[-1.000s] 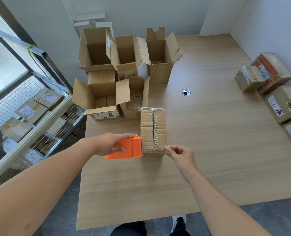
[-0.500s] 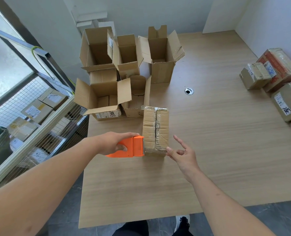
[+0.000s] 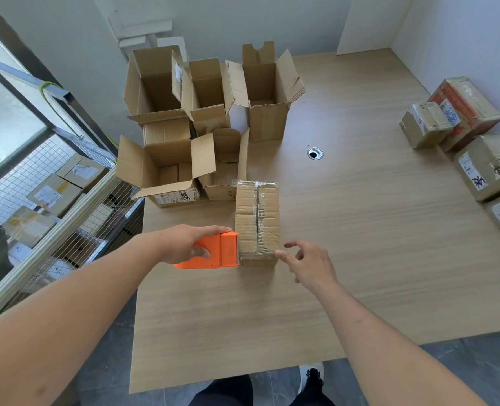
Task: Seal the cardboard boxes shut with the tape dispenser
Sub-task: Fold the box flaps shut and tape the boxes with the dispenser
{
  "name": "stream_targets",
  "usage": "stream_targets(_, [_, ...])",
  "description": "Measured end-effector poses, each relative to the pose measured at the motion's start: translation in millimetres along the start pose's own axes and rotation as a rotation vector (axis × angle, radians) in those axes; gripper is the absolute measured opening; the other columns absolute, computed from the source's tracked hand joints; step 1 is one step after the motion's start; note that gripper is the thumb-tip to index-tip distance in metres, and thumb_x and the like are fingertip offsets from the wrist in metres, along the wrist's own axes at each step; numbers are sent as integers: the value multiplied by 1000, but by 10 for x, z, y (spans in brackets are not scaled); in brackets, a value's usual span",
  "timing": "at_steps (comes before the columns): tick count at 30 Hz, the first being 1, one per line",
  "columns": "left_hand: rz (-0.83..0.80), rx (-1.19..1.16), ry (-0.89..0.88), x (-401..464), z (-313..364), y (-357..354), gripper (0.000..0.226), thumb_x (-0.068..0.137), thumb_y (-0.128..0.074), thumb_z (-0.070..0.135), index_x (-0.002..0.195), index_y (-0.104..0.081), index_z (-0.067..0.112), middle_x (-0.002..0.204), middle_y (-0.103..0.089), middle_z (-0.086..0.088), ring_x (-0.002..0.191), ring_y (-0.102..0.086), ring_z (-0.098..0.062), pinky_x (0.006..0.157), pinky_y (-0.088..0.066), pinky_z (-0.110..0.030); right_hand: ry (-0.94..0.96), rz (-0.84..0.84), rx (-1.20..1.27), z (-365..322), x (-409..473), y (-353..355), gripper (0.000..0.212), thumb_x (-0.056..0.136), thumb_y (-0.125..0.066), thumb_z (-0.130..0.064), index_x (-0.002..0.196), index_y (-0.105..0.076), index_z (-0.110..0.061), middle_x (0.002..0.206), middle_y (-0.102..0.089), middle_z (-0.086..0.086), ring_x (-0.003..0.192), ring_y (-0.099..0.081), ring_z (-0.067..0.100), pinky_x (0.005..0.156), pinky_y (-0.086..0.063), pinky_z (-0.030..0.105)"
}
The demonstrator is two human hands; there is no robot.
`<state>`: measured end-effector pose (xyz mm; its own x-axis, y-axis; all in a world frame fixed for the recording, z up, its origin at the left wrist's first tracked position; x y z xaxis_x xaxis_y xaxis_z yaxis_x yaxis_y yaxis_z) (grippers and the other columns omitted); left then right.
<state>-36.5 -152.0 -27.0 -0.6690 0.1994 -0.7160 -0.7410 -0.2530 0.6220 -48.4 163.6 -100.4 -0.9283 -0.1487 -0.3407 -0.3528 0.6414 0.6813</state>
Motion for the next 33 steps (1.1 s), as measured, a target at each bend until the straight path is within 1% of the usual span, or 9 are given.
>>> stream_targets(2, [2,-11,5,-7,-12,-12,73,102,-57,36,145,-8,69,145,-45,2,125,-48,-29,97,-43,-45,230,130,-20,-18,28,-69,24,84,-77,-48,96,-61,-35,70,-55,-11,66,-56,8,65,-52,36])
stream_targets(4, [6,-22,4,-12,-7,-33,73,102,-57,36,145,-8,69,146,-44,2,125,-47,-29,95,-43,-43,443,161,-50,-101,42,-135,19,84,-78,-30,94,-63,-33,83,-50,-14,73,-50,7,65,-51,34])
stream_targets(7, [6,-50,-21,-12,50,-100,72,101,-58,37,142,-11,72,143,-48,3,121,-49,-27,98,-44,-44,642,114,-169,-239,89,-236,18,80,-82,-24,96,-74,-29,91,-55,-8,84,-56,17,66,-52,35])
stream_targets(9, [13,-88,-36,-10,94,-185,71,101,-58,37,141,-12,74,139,-50,3,118,-50,-27,97,-45,-44,699,121,-245,-270,145,-307,18,77,-84,-18,91,-77,-27,87,-57,-4,80,-56,24,62,-51,38])
stream_targets(12, [46,-157,-58,12,141,-290,71,100,-59,38,140,-14,75,136,-51,5,116,-50,-26,96,-45,-41,694,172,-299,-248,201,-318,12,78,-85,-16,80,-75,-23,82,-57,-3,74,-54,26,56,-49,40])
stream_targets(14, [56,-180,-71,20,160,-333,71,100,-59,38,139,-14,76,136,-52,5,115,-50,-25,98,-45,-42,685,201,-328,-231,211,-313,16,78,-85,-16,74,-70,-20,80,-55,-3,73,-52,24,53,-48,38])
stream_targets(23, [77,-288,-78,-157,-3,-299,70,100,-59,42,139,-13,77,143,-46,11,123,-48,-23,100,-45,-43,626,197,-287,-274,160,-259,27,74,-89,-18,67,-63,-20,76,-54,-5,72,-54,23,55,-46,30])
stream_targets(29, [65,-311,-57,-261,-54,-346,70,100,-58,42,139,-12,77,144,-45,10,126,-48,-24,104,-45,-48,589,205,-222,-281,169,-264,29,73,-90,-14,65,-62,-17,74,-54,-5,70,-55,24,56,-50,35])
stream_targets(33, [56,-298,-12,-360,-199,-343,69,100,-58,44,141,-13,75,144,-45,11,126,-49,-24,103,-46,-47,609,216,-259,-282,170,-297,30,74,-89,-14,63,-61,-16,74,-53,-4,69,-54,24,56,-48,32])
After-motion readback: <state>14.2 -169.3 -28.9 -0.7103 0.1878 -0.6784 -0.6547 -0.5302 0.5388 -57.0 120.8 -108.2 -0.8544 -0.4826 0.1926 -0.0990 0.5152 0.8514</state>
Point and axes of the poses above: each hand's wrist, its own x-axis towards the middle knuckle, its own y-axis out of the back of the hand, z = x × y, the point moved 1 cm from there along x, towards the middle knuckle
